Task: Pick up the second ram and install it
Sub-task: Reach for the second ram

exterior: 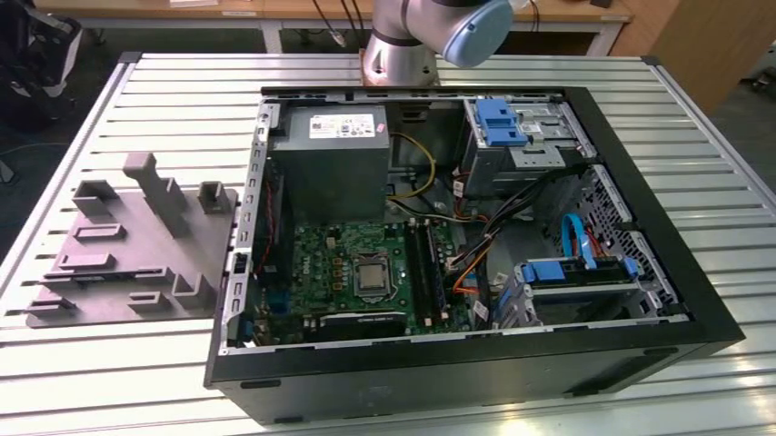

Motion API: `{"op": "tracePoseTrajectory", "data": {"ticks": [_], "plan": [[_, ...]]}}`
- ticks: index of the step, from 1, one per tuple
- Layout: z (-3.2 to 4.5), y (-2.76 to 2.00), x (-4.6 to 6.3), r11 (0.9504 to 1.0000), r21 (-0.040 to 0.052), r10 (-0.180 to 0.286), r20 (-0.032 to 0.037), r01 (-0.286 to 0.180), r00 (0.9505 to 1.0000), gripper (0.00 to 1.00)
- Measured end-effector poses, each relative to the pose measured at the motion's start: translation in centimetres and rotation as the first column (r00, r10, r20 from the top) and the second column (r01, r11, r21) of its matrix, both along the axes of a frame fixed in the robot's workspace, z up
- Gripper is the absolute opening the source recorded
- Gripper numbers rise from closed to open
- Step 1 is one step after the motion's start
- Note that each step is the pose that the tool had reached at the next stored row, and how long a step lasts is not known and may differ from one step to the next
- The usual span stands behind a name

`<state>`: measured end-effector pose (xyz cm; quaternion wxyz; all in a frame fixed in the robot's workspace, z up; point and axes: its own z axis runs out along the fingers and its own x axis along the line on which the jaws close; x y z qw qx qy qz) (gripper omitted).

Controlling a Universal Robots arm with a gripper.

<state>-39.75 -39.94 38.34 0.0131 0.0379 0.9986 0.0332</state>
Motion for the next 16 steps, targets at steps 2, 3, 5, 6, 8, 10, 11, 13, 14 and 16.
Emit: {"op": "tracePoseTrajectory", "data": {"ticks": [2, 3, 5, 6, 8, 10, 11, 13, 14, 16], "plan": [[-0.05, -0.16, -0.1, 1.0, -0.0007, 0.0, 0.0001, 0.0, 1.0, 0.1], [-0.07, -0.29, -0.1, 1.0, -0.0009, 0.001, 0.0001, -0.001, 1.0, 0.1], [-0.11, -0.63, -0.2, 1.0, -0.0011, 0.001, 0.0001, -0.001, 1.0, 0.1], [-0.13, -0.82, -0.2, 1.0, -0.0012, 0.001, 0.0, -0.001, 1.0, 0.1], [-0.18, -1.23, -0.2, 1.0, -0.0013, 0.001, 0.0001, -0.001, 1.0, 0.1], [-0.23, -1.63, -0.3, 1.0, -0.0013, 0.001, 0.0001, -0.001, 1.0, 0.1], [-0.25, -1.85, -0.3, 1.0, -0.0014, 0.001, 0.0, -0.001, 1.0, 0.1], [-0.33, -2.3, -0.3, 1.0, -0.0013, 0.001, -0.0002, -0.001, 1.0, 0.1], [-0.38, -2.55, -0.3, 1.0, -0.0014, 0.001, -0.0004, -0.001, 1.0, 0.1], [-0.49, -3.03, -0.4, 1.0, -0.0014, 0.001, -0.0009, -0.001, 1.0, 0.1]]}}
